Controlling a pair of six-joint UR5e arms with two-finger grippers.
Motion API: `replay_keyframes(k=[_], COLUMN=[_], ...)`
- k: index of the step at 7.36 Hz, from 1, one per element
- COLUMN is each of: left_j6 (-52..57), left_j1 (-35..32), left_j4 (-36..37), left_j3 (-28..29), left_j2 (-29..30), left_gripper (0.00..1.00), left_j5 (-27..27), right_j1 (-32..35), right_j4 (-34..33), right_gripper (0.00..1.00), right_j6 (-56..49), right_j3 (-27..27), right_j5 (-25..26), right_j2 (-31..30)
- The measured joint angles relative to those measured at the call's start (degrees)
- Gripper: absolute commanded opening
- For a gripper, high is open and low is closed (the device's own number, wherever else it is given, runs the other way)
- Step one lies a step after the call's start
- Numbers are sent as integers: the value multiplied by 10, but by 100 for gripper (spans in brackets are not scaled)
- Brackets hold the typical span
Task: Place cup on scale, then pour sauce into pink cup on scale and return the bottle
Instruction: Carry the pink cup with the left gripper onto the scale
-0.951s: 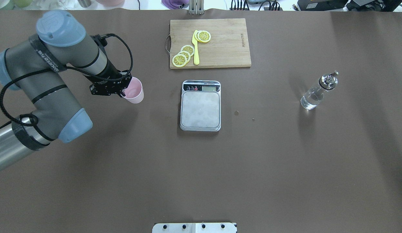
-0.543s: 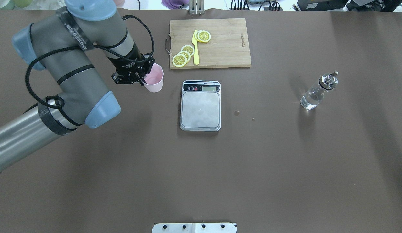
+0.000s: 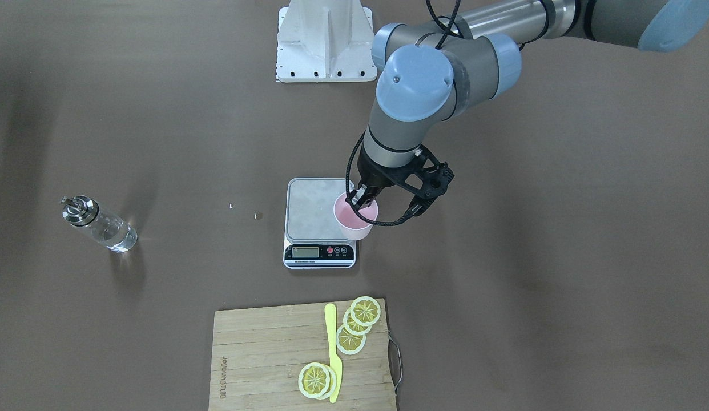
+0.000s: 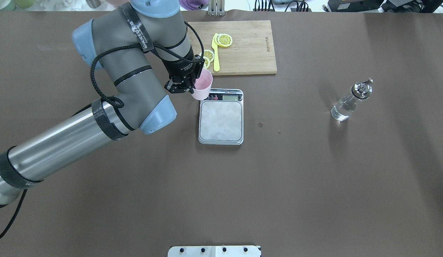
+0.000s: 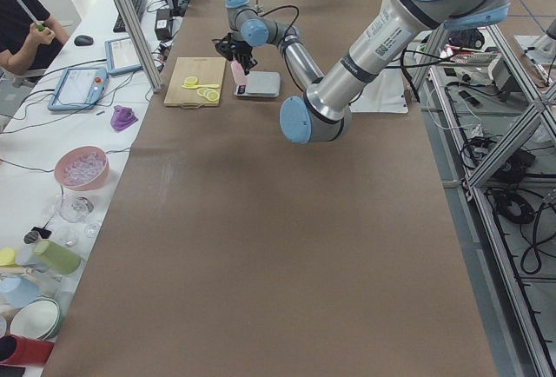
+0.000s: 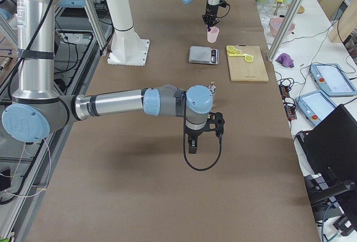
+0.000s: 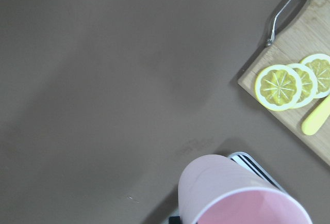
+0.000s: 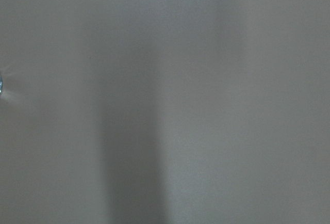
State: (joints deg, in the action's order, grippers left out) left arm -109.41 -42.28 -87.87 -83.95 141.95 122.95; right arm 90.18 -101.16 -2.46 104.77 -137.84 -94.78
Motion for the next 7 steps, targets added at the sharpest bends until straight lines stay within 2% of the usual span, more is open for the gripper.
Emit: replay_keyframes(k=[2,7], left_j6=[-13,-19], left_j1=[17,49], left_j4=[-23,-32], left_j3=[12,24], left_j2=[3,10], left_gripper=[0,0], left_j5=[26,27], right_j1=[0,0], right_j4=[0,0], right_gripper=[100,100], right_j6=[0,0], right_j3=[0,0], right_j5=[0,-1], right_j2=[0,0])
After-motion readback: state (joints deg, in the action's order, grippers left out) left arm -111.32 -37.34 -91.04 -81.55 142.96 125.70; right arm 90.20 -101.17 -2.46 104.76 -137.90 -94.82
